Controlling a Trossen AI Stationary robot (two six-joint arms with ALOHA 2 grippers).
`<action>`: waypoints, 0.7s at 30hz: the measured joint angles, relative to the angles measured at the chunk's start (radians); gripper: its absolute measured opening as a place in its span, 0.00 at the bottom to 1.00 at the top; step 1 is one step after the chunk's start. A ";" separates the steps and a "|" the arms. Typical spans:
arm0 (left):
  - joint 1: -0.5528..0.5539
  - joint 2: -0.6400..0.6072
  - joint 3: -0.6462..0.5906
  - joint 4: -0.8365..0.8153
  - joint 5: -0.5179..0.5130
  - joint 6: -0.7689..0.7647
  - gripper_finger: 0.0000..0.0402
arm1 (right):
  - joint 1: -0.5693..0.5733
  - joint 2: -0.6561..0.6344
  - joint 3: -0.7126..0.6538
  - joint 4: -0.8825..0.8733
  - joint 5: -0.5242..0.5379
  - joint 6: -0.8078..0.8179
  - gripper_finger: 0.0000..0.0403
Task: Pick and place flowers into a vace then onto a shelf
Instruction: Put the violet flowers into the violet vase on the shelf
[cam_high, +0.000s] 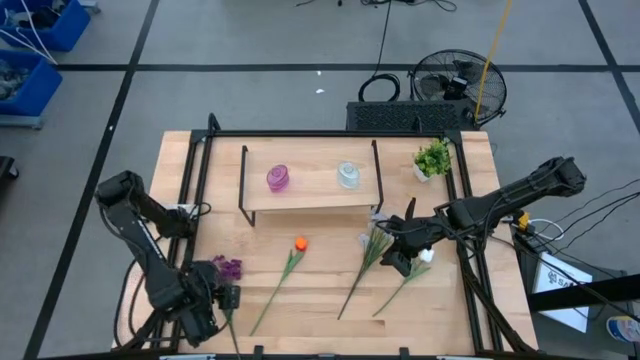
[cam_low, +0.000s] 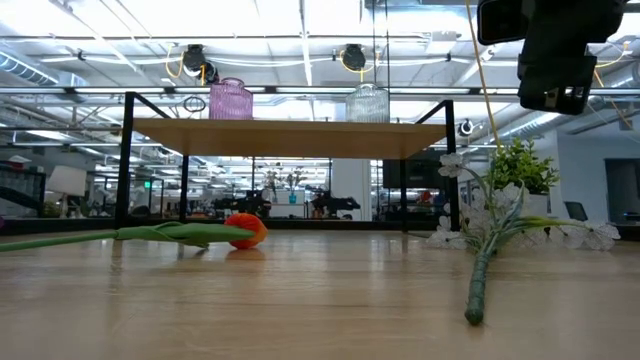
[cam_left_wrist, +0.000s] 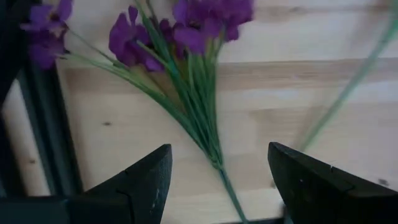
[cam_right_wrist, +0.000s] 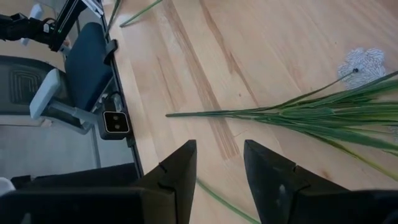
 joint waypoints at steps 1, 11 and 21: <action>0.001 0.000 -0.028 0.027 0.001 -0.004 0.67 | 0.000 0.000 0.000 0.004 0.000 0.000 0.31; 0.037 0.000 -0.279 0.237 -0.028 0.004 0.67 | 0.000 0.000 0.000 0.064 0.000 -0.002 0.31; 0.087 0.000 -0.345 0.335 -0.029 0.073 0.22 | 0.000 0.000 0.000 0.074 0.000 -0.001 0.31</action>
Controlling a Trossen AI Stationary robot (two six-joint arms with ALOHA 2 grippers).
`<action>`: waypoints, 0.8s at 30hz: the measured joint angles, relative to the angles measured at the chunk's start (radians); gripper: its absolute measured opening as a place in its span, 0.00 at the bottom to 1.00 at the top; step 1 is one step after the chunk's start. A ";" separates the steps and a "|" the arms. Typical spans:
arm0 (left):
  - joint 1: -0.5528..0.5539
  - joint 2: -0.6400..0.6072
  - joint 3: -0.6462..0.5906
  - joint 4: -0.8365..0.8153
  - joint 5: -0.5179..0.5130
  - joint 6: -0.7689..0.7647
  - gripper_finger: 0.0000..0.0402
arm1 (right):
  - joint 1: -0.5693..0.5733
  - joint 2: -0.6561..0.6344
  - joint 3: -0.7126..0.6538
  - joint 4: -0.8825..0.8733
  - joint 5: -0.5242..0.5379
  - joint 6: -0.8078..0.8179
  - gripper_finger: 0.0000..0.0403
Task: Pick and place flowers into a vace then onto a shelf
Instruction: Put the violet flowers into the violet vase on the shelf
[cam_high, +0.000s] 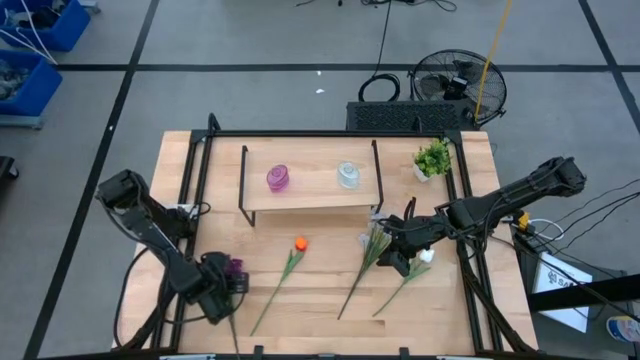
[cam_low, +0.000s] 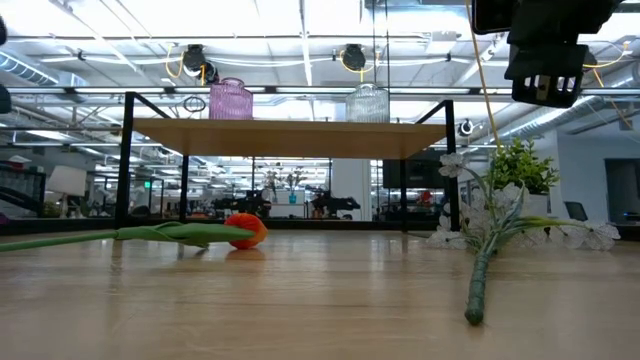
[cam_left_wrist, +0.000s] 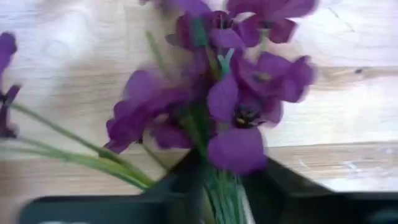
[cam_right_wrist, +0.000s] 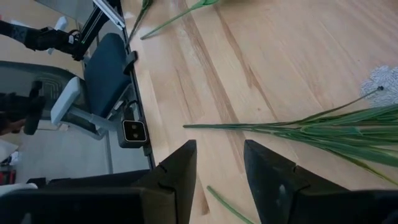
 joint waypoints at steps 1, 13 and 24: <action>0.005 0.000 0.005 0.001 0.000 0.014 0.15 | 0.000 0.000 0.000 0.000 0.000 0.000 0.31; 0.061 -0.046 0.252 0.067 -0.284 0.337 0.02 | 0.000 0.000 0.000 0.042 0.000 0.019 0.31; 0.105 -0.047 0.668 0.052 -0.871 1.301 0.02 | 0.000 0.000 0.000 0.053 0.000 0.019 0.31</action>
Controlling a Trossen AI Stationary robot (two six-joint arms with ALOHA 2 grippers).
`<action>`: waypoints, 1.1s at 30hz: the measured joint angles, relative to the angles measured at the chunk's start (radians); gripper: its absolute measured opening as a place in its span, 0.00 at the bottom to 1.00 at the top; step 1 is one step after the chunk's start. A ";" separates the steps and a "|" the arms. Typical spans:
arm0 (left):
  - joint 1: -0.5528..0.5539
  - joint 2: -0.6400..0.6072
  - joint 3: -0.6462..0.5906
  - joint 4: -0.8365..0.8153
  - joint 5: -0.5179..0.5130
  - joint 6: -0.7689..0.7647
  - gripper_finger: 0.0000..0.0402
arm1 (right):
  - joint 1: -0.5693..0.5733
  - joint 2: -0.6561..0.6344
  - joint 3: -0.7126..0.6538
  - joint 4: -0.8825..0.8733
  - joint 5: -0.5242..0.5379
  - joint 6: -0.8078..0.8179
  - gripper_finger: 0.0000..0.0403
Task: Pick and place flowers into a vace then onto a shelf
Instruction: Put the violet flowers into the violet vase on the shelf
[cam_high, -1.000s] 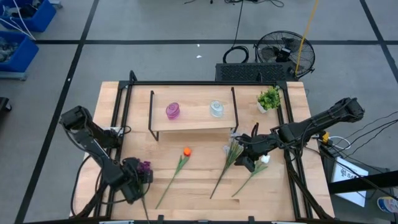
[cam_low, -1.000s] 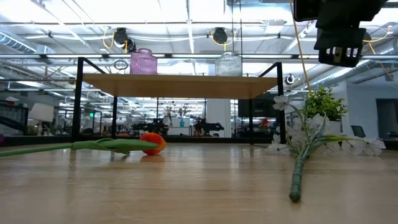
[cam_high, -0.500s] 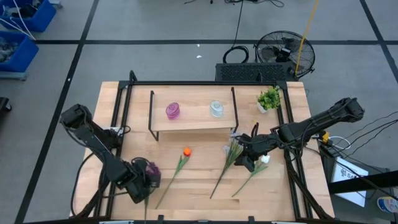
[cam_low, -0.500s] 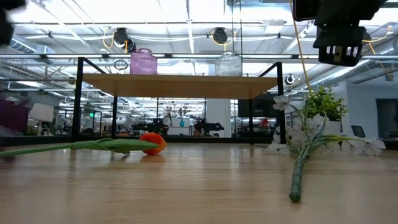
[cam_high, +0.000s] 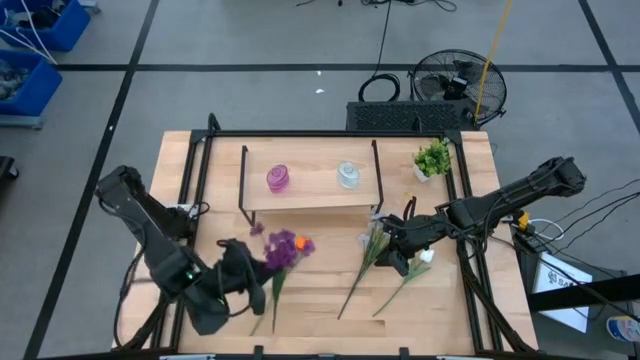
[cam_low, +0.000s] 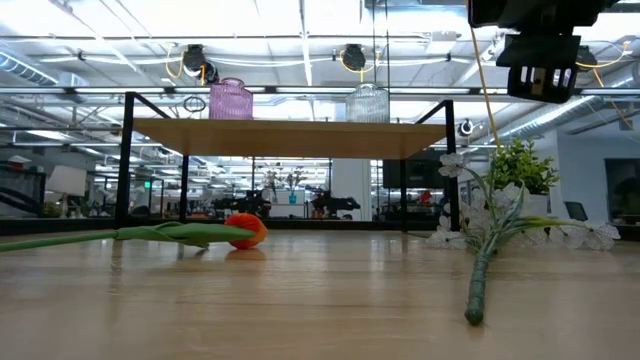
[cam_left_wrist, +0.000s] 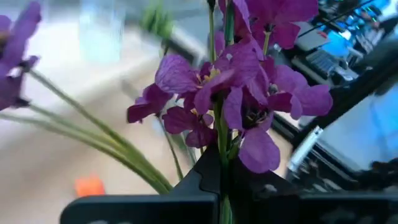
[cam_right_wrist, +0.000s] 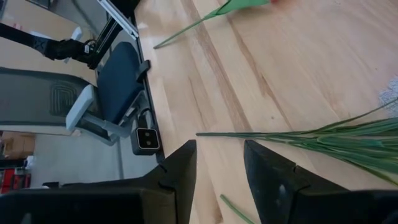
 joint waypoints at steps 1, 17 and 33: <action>0.011 0.000 0.035 0.000 -0.015 0.089 0.02 | 0.000 0.000 0.000 0.001 0.000 0.000 0.31; 0.312 0.000 0.341 0.000 -0.245 0.975 0.03 | 0.000 0.000 0.000 0.011 0.000 0.000 0.31; 0.596 0.001 0.373 0.001 -0.144 1.057 0.02 | 0.000 0.000 0.000 0.085 0.001 -0.022 0.31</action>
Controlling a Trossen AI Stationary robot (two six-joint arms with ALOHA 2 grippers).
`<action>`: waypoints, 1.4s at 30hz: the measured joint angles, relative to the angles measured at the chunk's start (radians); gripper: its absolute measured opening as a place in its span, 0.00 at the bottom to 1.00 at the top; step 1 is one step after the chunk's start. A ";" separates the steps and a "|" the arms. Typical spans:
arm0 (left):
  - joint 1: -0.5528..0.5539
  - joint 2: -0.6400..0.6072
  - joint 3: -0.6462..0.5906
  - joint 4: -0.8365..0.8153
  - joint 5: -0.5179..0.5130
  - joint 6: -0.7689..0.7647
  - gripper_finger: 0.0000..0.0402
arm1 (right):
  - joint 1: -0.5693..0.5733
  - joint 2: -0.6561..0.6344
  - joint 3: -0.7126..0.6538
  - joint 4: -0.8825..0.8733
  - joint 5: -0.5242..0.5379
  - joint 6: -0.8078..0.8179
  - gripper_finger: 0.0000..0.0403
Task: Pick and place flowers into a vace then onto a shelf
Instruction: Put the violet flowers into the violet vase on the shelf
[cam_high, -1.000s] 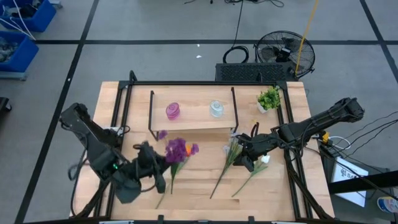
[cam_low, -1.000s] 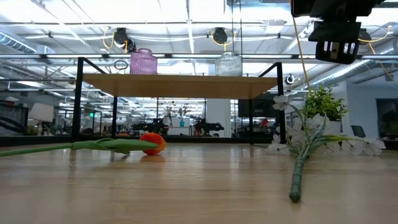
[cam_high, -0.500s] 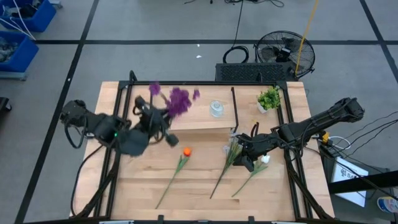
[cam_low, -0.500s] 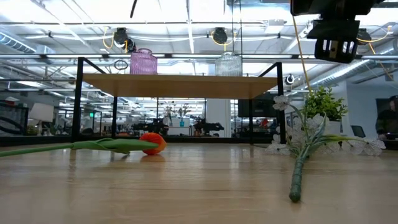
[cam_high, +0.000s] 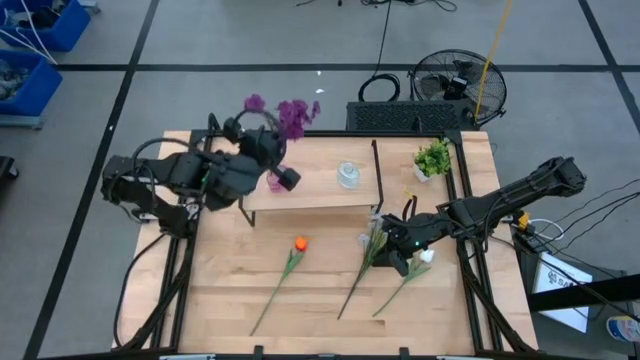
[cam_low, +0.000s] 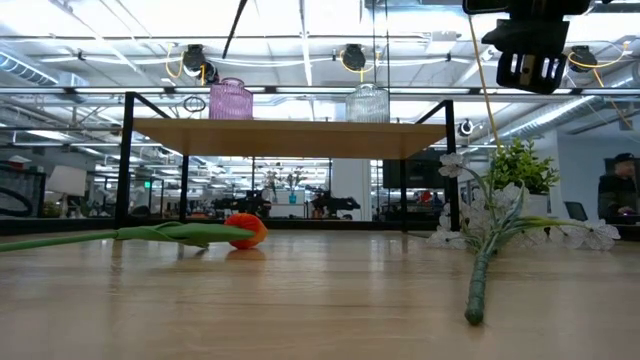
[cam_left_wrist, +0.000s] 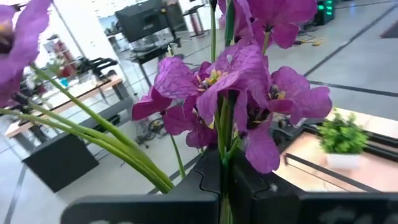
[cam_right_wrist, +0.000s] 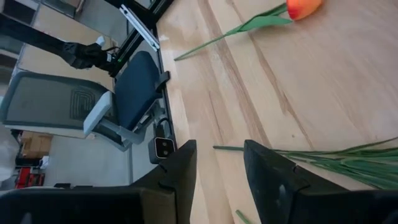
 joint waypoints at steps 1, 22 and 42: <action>0.008 0.000 0.000 0.000 0.000 -0.004 0.02 | 0.000 0.000 0.000 0.004 0.000 0.000 0.31; 0.074 0.000 -0.116 0.131 0.078 0.046 0.02 | 0.000 0.000 0.000 0.008 0.052 0.000 0.31; 0.079 0.000 -0.119 0.189 0.077 0.098 0.02 | 0.000 0.000 0.000 0.010 0.052 0.000 0.31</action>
